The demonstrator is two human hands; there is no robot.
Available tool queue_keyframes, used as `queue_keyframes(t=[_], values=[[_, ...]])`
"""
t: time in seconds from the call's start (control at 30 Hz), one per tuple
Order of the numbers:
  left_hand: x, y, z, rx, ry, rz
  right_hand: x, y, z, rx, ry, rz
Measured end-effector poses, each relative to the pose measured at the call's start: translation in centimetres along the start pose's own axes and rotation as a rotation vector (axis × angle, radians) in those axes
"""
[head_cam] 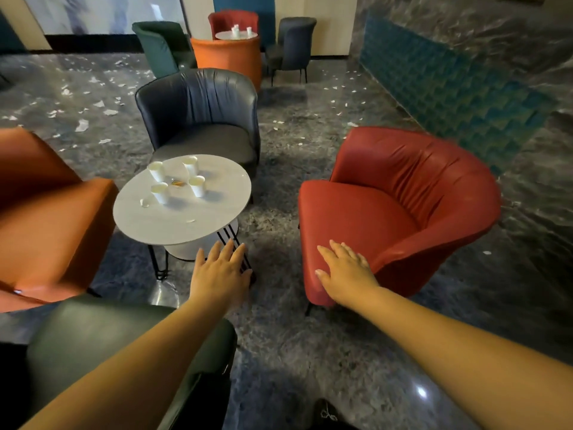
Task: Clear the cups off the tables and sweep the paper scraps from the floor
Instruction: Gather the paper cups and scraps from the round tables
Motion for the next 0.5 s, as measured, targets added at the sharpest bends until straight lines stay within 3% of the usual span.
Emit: queue_keyframes(t=[0.27,0.5], values=[[-0.4,-7.6,1.8,-0.142,0.031,0.011,-1.9,-11.9,-0.4,-0.113,0.04,0.106],[0.4,-14.0,8.5,-0.252,0.019,0.041,-2.0,-22.4,3.9,-0.195,0.025,0.151]])
Point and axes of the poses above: each hand's wrist, its own y-axis away from the middle knuckle, its own x-axis out of the palm, z = x × y, the point moved 1 cm from there along -y, towards the middle knuckle, and after that the axes turned 2 degrees about y, right-handed, at the moved point
